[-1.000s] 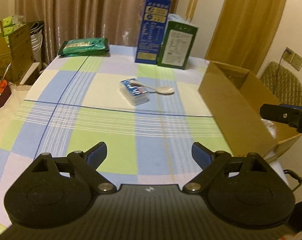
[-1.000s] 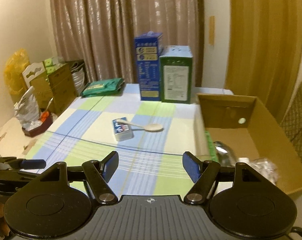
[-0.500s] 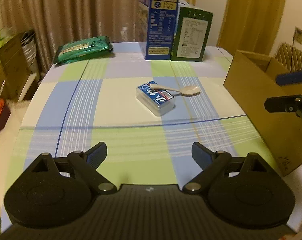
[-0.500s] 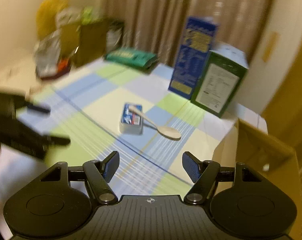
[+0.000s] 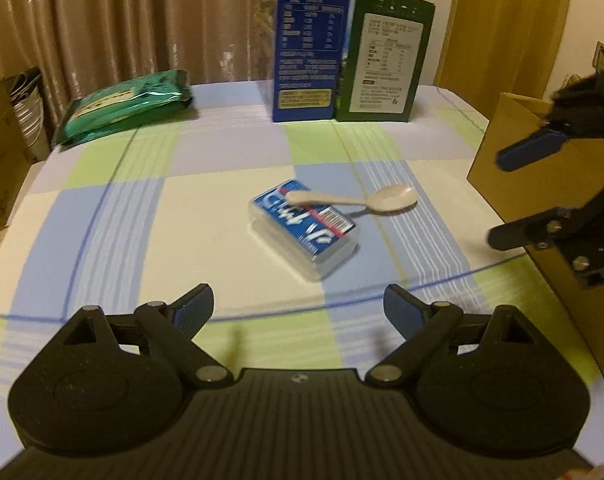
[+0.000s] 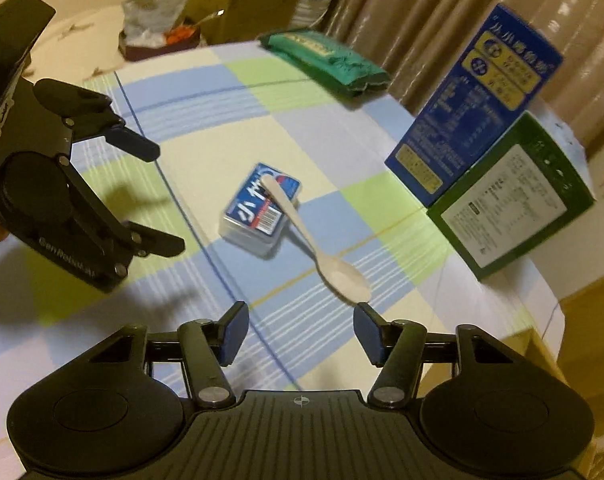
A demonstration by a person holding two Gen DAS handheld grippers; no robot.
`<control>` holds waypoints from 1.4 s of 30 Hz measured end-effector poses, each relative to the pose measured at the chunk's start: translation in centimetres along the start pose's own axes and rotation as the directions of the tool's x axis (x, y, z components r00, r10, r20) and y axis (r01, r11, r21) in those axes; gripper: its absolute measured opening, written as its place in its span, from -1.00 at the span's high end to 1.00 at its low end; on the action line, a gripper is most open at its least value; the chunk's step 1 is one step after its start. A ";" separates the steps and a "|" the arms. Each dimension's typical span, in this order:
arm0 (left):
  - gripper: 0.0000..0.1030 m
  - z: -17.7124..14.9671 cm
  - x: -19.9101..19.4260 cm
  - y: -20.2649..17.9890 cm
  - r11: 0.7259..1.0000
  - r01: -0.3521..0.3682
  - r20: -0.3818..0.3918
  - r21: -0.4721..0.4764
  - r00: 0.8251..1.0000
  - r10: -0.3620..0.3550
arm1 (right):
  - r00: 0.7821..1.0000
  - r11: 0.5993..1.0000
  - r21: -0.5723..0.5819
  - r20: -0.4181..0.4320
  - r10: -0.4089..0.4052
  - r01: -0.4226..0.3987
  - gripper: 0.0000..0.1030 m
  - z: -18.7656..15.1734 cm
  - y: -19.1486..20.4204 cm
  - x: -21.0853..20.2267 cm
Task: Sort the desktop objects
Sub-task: 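Roll the right tool sideways and grasp the white spoon handle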
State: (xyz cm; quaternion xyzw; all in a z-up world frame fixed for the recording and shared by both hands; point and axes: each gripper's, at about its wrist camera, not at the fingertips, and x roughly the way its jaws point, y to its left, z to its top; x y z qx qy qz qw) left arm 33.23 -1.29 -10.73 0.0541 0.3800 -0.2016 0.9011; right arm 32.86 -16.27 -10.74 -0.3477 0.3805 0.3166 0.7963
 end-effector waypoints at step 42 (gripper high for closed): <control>0.00 0.6 4.3 3.3 1.000 0.000 -0.007 -0.021 1.000 0.000 | 0.992 0.988 0.089 -0.014 0.127 -0.126 1.00 3.6 -0.4 8.6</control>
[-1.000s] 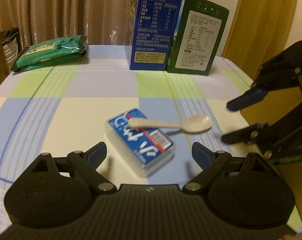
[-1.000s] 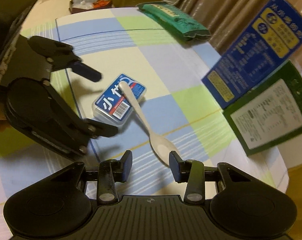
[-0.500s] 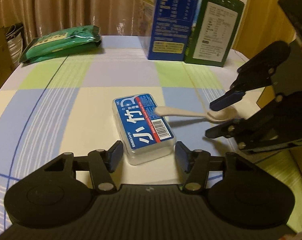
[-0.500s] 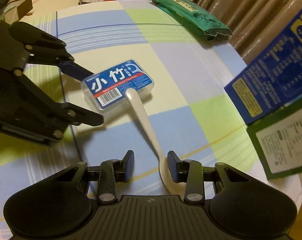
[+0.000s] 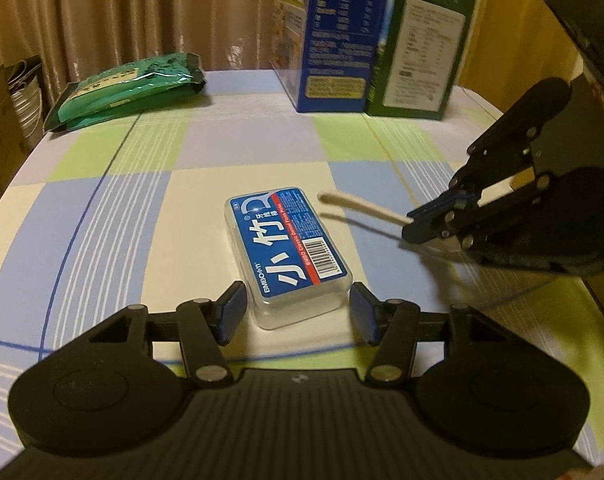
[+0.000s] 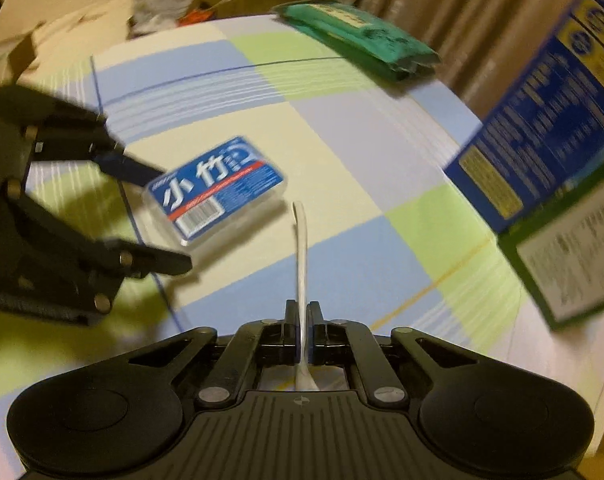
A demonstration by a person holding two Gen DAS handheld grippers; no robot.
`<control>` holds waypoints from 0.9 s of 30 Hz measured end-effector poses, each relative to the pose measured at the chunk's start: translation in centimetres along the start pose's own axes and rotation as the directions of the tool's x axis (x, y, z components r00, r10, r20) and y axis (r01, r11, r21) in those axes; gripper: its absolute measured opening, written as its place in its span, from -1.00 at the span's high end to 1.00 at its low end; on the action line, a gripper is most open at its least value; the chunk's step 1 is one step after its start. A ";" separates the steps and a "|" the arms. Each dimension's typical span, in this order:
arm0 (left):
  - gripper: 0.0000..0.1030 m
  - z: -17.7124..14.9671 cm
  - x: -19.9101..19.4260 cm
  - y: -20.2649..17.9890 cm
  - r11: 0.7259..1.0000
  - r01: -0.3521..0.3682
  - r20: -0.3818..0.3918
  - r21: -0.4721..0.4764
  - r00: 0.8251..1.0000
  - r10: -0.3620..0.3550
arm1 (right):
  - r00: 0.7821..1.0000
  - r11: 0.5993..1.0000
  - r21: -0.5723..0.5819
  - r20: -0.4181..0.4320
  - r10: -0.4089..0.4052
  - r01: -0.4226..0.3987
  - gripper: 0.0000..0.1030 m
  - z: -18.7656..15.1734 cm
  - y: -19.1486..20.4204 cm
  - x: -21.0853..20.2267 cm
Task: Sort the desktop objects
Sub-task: 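Roll the right tool sideways and grasp the white spoon handle, then lift the spoon with the right tool while the left tool reaches the blue toothpick box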
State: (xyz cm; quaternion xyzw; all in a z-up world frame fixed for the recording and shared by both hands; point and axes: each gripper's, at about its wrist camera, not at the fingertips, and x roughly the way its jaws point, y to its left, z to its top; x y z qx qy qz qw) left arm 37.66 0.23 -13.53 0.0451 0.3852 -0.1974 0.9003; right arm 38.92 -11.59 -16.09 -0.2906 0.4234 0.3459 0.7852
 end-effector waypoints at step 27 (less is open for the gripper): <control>-0.20 -12.6 -13.4 -6.3 0.980 0.130 -0.094 0.150 0.989 -0.117 | 0.988 0.672 0.728 0.153 0.035 -0.137 0.95 -15.3 9.4 -11.8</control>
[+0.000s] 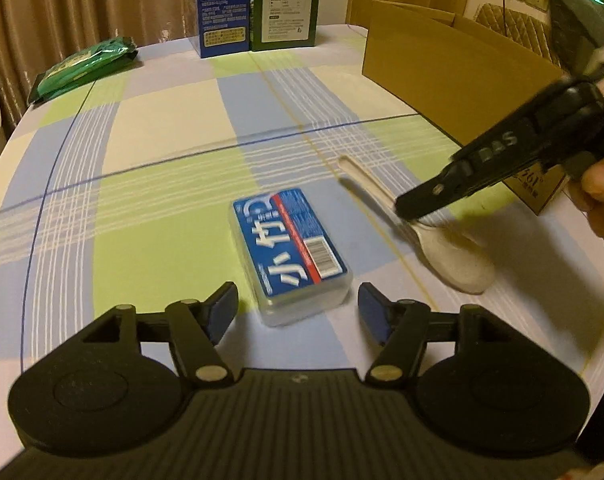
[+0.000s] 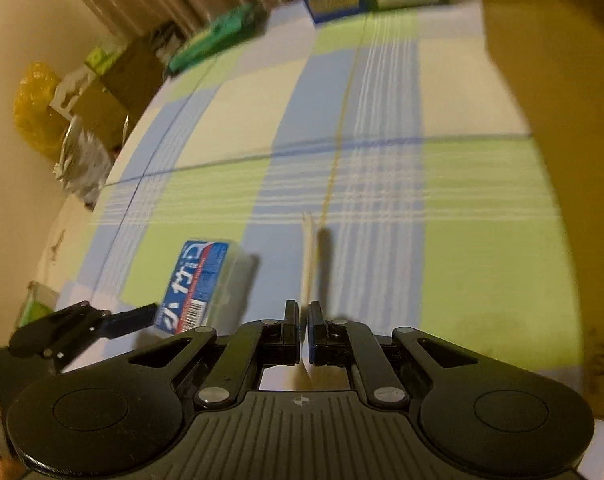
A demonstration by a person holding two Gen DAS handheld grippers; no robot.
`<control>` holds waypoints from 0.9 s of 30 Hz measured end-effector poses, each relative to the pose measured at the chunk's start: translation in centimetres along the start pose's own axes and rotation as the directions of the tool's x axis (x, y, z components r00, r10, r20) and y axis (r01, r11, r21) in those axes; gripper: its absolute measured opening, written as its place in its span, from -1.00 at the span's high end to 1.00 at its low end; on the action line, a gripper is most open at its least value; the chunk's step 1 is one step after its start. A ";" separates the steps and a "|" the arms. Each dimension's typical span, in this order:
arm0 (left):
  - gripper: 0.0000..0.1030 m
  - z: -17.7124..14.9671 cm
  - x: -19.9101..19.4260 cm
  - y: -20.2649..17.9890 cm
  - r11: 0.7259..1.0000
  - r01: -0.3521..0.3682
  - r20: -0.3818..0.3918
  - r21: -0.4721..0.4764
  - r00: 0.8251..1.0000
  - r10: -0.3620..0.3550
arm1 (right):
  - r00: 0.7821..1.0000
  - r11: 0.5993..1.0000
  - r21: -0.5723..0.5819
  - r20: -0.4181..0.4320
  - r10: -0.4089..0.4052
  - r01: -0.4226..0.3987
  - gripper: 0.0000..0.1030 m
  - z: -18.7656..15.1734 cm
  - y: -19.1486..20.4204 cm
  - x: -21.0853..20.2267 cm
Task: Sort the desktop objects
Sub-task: 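Lift the spoon with the right tool while the left tool reaches the blue toothpick box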
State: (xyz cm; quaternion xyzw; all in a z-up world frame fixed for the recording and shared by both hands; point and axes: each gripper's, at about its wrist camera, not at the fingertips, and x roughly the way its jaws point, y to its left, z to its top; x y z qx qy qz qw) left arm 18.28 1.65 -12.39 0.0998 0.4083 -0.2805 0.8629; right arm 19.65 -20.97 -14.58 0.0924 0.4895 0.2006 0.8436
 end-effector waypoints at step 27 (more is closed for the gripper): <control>-0.46 0.8 1.1 -0.7 0.998 -0.052 0.066 -0.048 0.996 0.055 | 0.972 0.945 -0.265 0.185 -0.147 0.193 0.42 -7.9 3.2 0.8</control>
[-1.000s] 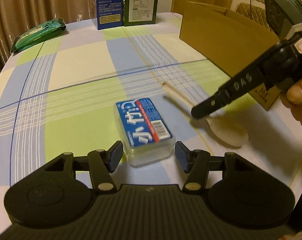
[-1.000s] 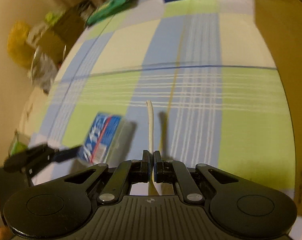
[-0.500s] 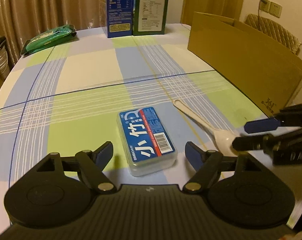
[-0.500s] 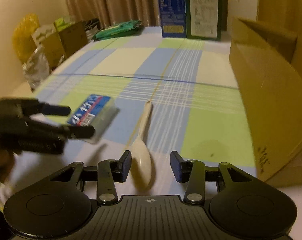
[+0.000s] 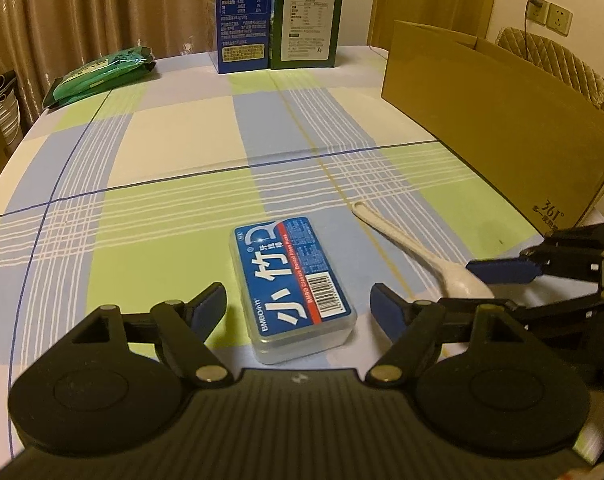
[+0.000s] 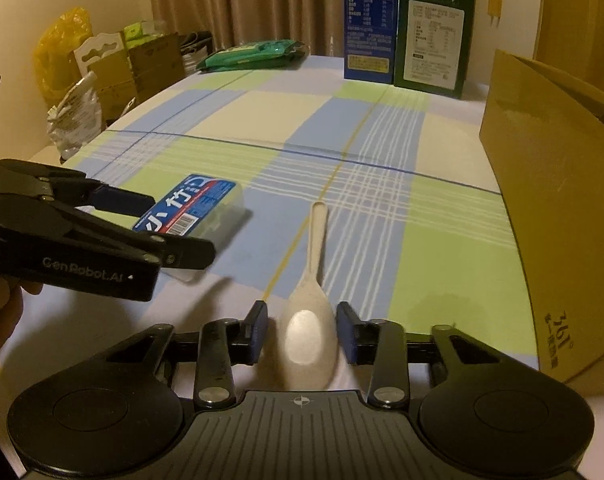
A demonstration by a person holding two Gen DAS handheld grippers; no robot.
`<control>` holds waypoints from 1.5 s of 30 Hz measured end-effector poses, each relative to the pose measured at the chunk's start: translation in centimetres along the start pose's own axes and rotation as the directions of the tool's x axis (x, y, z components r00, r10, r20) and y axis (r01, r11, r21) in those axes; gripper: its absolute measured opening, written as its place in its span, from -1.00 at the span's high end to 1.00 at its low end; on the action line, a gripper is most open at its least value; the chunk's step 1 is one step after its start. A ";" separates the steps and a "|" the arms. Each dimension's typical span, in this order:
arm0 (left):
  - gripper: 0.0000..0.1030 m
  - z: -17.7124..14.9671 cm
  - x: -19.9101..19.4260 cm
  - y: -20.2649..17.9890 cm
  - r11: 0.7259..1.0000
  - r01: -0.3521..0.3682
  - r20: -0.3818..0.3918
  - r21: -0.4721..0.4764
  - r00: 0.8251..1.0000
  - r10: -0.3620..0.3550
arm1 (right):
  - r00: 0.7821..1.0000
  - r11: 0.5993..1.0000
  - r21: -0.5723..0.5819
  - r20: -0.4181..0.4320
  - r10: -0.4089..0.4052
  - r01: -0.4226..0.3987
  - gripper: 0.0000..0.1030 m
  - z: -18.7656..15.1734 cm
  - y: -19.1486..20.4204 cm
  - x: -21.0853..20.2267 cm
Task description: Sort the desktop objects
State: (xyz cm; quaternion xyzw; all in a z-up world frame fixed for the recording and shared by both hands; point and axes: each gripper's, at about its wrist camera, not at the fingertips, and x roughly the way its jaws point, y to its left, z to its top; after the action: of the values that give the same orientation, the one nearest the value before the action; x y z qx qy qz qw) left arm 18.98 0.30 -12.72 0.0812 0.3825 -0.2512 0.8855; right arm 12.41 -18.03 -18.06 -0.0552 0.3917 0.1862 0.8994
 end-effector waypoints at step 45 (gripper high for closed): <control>-0.03 0.2 1.0 -0.3 0.998 -0.055 -0.032 -0.014 0.998 0.055 | 0.994 0.995 0.038 0.044 -0.096 0.094 0.43 -0.4 0.1 -0.8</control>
State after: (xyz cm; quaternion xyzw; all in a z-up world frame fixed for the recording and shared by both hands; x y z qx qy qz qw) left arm 19.57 -0.42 -13.30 0.0893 0.3960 -0.2226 0.8864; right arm 11.59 -18.23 -17.71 -0.0532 0.3713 0.1372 0.9168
